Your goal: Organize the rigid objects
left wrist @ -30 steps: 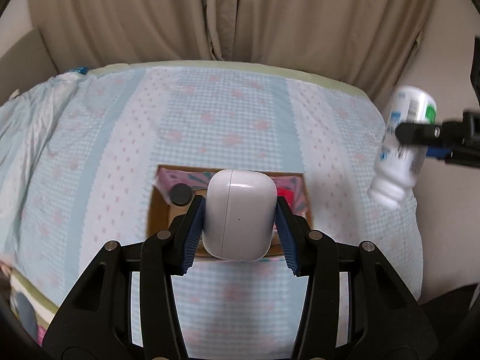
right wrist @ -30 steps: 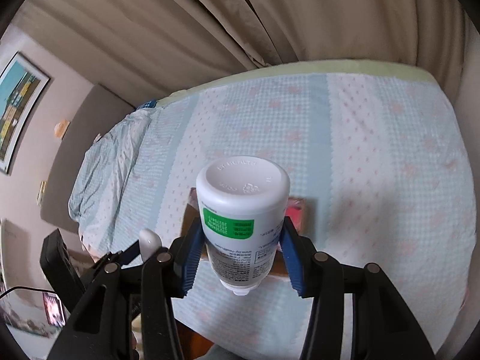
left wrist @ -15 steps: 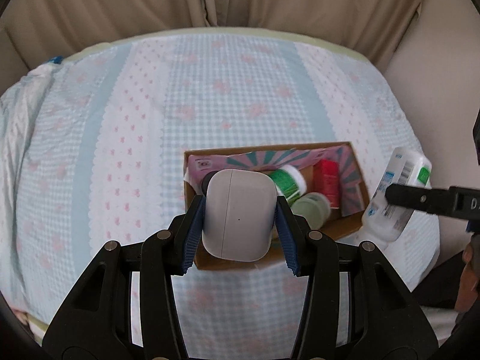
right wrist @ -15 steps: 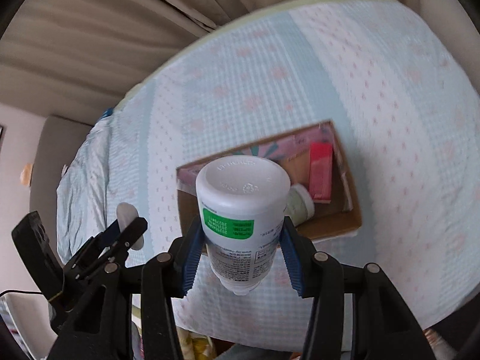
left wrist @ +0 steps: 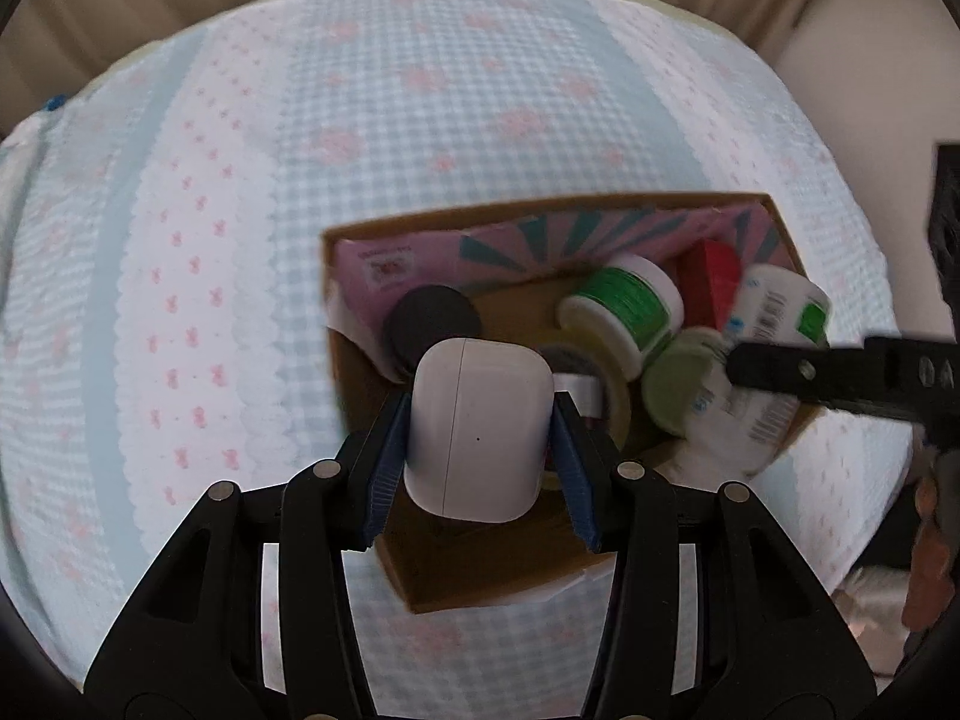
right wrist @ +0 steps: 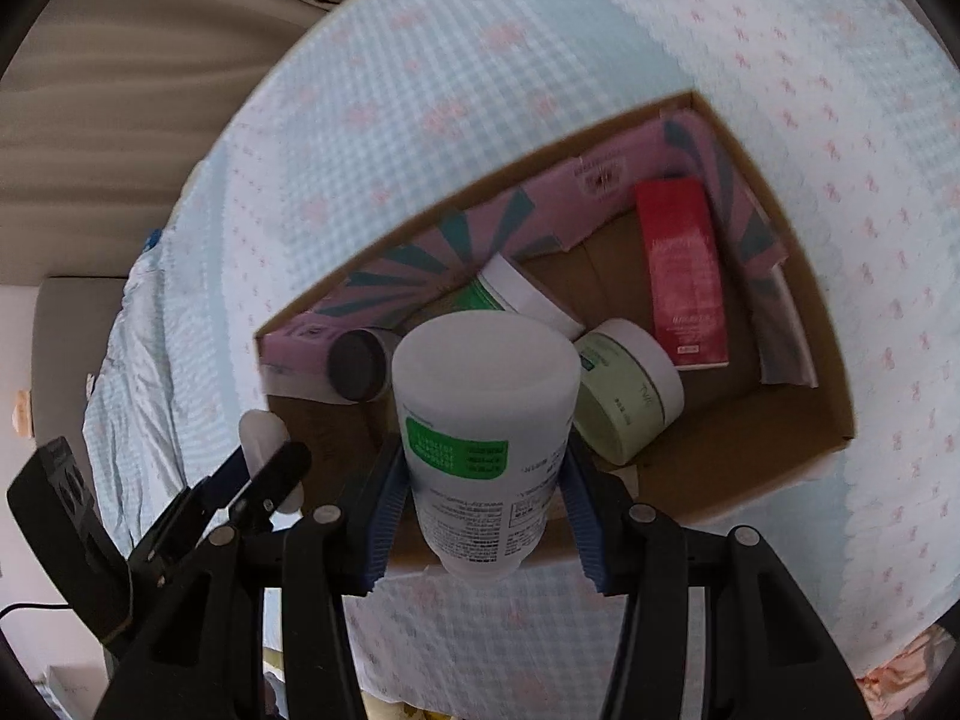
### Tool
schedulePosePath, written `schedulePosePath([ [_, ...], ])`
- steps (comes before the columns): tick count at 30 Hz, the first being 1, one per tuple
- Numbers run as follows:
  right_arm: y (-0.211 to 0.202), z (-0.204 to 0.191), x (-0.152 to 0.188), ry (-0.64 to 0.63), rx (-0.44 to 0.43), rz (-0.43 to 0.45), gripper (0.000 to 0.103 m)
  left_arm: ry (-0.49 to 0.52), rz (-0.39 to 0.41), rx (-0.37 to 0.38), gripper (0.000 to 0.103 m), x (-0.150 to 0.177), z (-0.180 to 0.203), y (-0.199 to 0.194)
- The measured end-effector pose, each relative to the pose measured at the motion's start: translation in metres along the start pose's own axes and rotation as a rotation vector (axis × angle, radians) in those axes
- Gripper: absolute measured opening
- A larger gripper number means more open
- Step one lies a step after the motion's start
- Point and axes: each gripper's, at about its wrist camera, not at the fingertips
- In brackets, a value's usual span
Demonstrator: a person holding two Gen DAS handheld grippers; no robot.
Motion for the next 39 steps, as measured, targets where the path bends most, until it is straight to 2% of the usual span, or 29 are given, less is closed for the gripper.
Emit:
schedulePosePath([
  [2,0.004,0.001,-0.003,0.005,0.004,-0.004,0.047,0.007,-0.015,0.020,0.046,0.002,0.002,0.002],
  [4,0.007,-0.002,-0.006,-0.021,0.064,-0.007,0.048,0.017,-0.016,0.026,0.076,0.003,0.004,0.000],
  [5,0.007,-0.004,-0.007,-0.033,0.082,-0.004,0.050,0.018,-0.014,0.031,0.103,0.002,0.004,-0.001],
  [6,0.006,-0.005,-0.006,-0.041,0.097,0.003,0.060,0.016,0.003,0.036,0.103,0.003,0.004,-0.005],
  [7,0.004,-0.006,-0.006,-0.040,0.119,0.005,0.077,0.015,0.010,0.041,0.103,0.002,0.004,-0.008],
  [9,-0.007,-0.004,-0.005,-0.037,0.158,0.041,0.096,0.010,0.020,0.044,0.103,0.002,0.003,-0.014],
  [10,-0.013,-0.003,-0.004,-0.039,0.174,0.063,0.103,0.006,0.026,0.044,0.103,0.003,0.003,-0.017],
  [14,-0.029,0.005,0.002,-0.034,0.236,0.104,0.103,-0.014,0.036,0.048,0.103,0.007,0.001,-0.026],
  [20,-0.042,0.008,0.006,-0.018,0.213,0.137,0.103,-0.029,0.062,0.026,0.103,0.011,0.004,-0.047],
  [25,-0.064,0.003,0.010,-0.058,0.191,0.161,0.103,-0.055,0.094,-0.014,0.103,0.010,0.015,-0.075],
  [33,-0.141,-0.006,0.020,-0.216,0.182,0.221,0.103,-0.114,0.227,-0.079,0.103,0.006,0.062,-0.165],
  [39,-0.234,-0.015,0.041,-0.358,0.214,0.347,0.103,-0.079,0.371,-0.112,0.103,0.010,0.122,-0.256],
])
Point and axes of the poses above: each gripper's, at about its wrist camera, not at the fingertips, and y roughly the way its jaws point, z to its right, x to its underside, and after that the axes turned 1 degree about x, right-handed
